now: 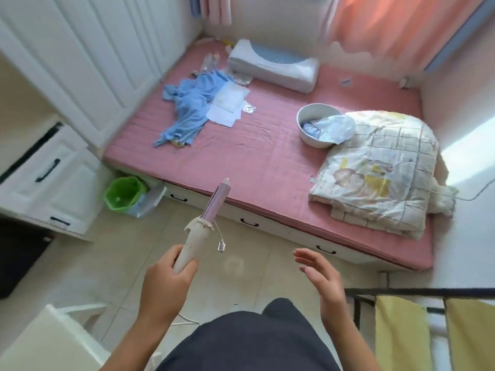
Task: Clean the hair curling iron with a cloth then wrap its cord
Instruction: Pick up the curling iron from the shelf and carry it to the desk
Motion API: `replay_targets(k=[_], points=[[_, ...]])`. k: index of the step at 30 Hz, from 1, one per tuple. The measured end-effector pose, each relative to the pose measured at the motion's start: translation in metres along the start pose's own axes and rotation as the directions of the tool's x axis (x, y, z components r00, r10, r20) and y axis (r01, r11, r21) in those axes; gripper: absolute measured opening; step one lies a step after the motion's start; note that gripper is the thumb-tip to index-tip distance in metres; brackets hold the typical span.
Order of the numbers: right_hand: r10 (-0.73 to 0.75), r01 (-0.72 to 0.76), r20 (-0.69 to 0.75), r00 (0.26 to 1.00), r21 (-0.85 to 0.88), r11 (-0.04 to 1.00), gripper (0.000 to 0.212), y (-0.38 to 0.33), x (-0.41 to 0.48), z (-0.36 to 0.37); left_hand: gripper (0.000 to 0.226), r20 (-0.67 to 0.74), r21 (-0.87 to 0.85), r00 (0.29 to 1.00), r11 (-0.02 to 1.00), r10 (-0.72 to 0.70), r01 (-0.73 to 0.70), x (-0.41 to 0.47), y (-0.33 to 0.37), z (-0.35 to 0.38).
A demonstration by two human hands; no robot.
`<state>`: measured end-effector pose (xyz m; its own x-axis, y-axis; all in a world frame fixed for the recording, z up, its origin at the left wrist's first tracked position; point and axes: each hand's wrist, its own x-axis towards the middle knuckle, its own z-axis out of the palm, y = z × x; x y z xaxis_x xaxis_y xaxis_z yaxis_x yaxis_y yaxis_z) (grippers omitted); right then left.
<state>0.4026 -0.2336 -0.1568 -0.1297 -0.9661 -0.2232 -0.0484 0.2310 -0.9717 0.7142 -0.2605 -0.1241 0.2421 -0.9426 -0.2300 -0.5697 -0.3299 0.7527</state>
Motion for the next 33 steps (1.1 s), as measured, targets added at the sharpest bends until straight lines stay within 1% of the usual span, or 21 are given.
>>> replay_targets(k=[5, 11, 15, 19, 21, 23, 25, 27, 31, 33], points=[[-0.010, 0.024, 0.171, 0.985, -0.080, 0.996, 0.037, -0.025, 0.068, 0.050, 0.010, -0.112, -0.076, 0.983, 0.987, -0.148, 0.140, 0.025, -0.029, -0.037], [0.007, 0.037, 0.373, 0.928, -0.113, 0.993, 0.039, -0.037, 0.160, 0.122, 0.005, -0.248, -0.148, 0.920, 0.950, -0.305, 0.275, 0.070, -0.048, -0.076], [0.040, 0.027, 0.512, 0.858, -0.122, 0.992, 0.036, -0.055, 0.219, 0.186, 0.007, -0.347, -0.200, 0.844, 0.911, -0.409, 0.359, 0.102, -0.052, -0.103], [0.029, 0.062, 0.636, 0.771, -0.121, 0.991, 0.048, -0.081, 0.270, 0.255, 0.014, -0.419, -0.222, 0.773, 0.879, -0.477, 0.422, 0.130, -0.057, -0.132], [0.040, 0.069, 0.695, 0.718, -0.128, 0.989, 0.045, -0.086, 0.289, 0.286, 0.019, -0.445, -0.237, 0.730, 0.854, -0.519, 0.463, 0.139, -0.063, -0.145], [0.054, 0.072, 0.734, 0.677, -0.139, 0.988, 0.039, -0.089, 0.301, 0.315, 0.016, -0.476, -0.269, 0.684, 0.832, -0.553, 0.485, 0.144, -0.068, -0.158], [0.042, 0.100, 0.772, 0.634, -0.136, 0.986, 0.038, -0.092, 0.310, 0.344, 0.011, -0.502, -0.312, 0.639, 0.811, -0.583, 0.495, 0.148, -0.076, -0.172], [0.072, 0.092, 0.801, 0.594, -0.156, 0.983, 0.037, -0.094, 0.319, 0.376, 0.011, -0.521, -0.338, 0.599, 0.792, -0.607, 0.509, 0.154, -0.090, -0.189], [0.116, 0.104, 0.837, 0.534, -0.201, 0.974, 0.036, -0.099, 0.327, 0.450, 0.009, -0.532, -0.409, 0.544, 0.760, -0.649, 0.506, 0.171, -0.123, -0.228], [0.104, 0.132, 0.854, 0.509, -0.197, 0.971, 0.036, -0.102, 0.326, 0.494, 0.006, -0.545, -0.437, 0.524, 0.755, -0.654, 0.488, 0.181, -0.146, -0.252]])
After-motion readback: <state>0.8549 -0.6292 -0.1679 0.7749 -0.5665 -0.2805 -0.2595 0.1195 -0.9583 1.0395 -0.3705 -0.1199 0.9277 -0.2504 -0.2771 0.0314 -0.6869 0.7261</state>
